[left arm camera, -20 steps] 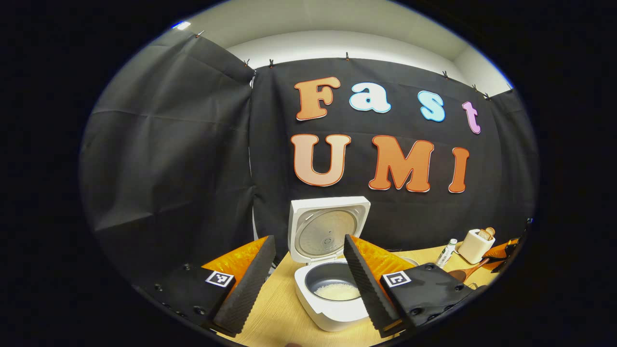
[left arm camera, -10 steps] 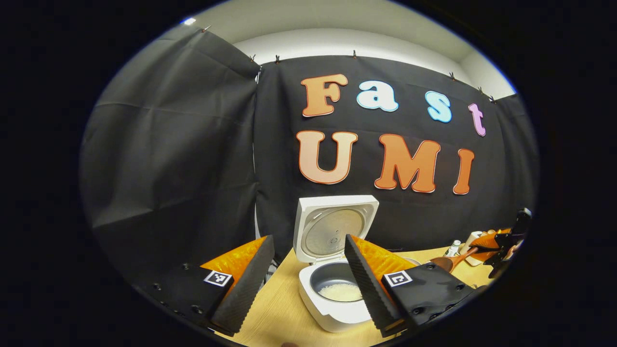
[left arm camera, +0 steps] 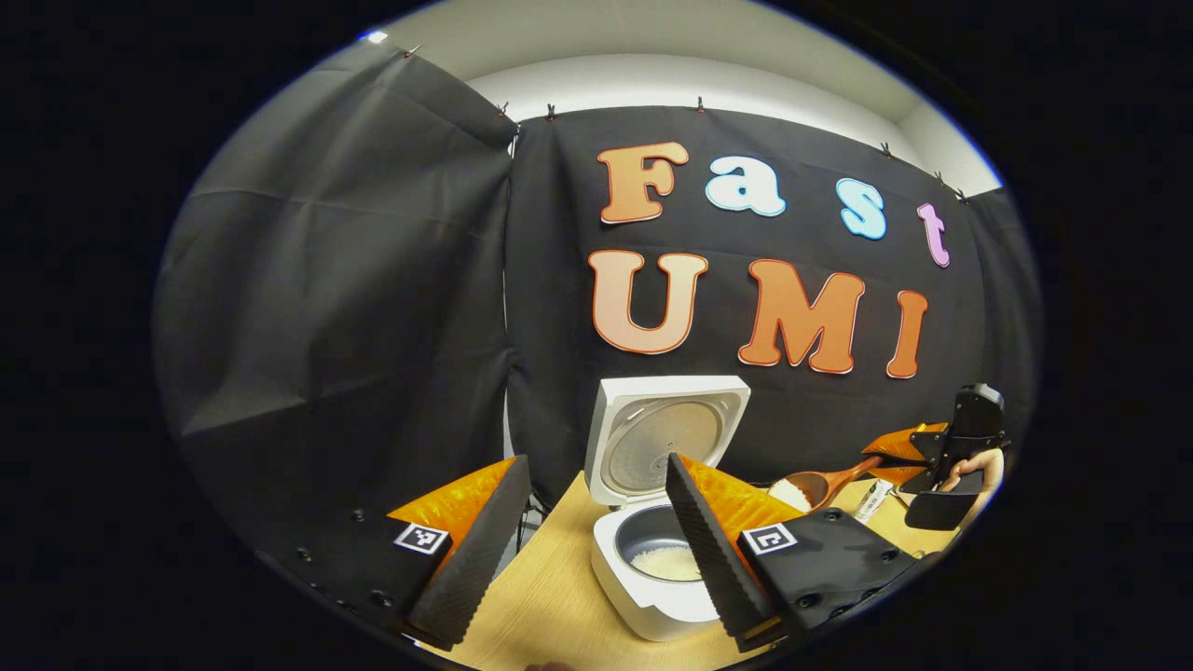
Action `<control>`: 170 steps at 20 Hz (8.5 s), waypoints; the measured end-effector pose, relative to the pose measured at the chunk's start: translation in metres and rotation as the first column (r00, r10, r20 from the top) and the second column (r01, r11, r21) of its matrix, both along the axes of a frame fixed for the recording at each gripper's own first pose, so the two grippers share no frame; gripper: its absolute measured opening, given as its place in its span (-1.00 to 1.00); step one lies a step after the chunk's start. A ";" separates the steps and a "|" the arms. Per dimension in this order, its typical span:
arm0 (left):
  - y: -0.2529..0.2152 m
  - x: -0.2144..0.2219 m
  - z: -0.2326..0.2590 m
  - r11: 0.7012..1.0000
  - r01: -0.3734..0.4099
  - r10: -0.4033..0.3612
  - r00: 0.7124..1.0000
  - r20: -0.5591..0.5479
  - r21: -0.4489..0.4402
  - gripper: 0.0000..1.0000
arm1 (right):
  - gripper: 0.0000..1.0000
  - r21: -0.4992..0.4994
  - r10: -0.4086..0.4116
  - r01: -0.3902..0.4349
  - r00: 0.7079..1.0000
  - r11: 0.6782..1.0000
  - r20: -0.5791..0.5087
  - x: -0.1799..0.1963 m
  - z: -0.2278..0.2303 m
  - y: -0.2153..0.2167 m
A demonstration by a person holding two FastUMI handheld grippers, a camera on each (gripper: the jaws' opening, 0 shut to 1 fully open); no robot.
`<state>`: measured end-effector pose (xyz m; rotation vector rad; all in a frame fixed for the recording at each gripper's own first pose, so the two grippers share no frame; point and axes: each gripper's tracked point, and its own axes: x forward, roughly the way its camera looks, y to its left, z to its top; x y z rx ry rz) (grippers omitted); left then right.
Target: Close the left gripper, press the button to open the rice cooker; take a wooden spoon from the chopstick holder with the right hand, scoop a spoonful of rice and pour it into the rice cooker, then put the wooden spoon back into the chopstick holder.
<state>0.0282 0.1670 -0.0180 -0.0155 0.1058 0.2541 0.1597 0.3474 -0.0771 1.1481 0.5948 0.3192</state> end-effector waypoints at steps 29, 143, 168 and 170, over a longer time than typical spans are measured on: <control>0.011 -0.021 -0.006 1.000 -0.022 0.022 1.000 -0.008 -0.017 1.00 | -0.96 -0.416 0.187 -0.021 0.913 0.909 0.362 -0.001 0.048 0.070; -0.125 0.028 0.015 0.995 0.099 -0.099 0.994 0.043 0.005 0.97 | -0.50 -0.601 -0.149 0.198 0.980 0.775 0.131 -0.060 -0.173 -0.381; -0.076 0.297 0.049 0.994 0.059 -0.066 0.996 -0.064 -0.094 0.99 | 0.89 -0.711 -0.324 0.404 0.911 0.576 0.255 -0.104 -0.089 -0.453; -0.068 0.310 0.038 0.995 0.044 -0.053 0.993 -0.106 -0.090 0.96 | 0.89 -0.714 -0.340 0.414 0.905 0.565 0.256 -0.108 -0.086 -0.458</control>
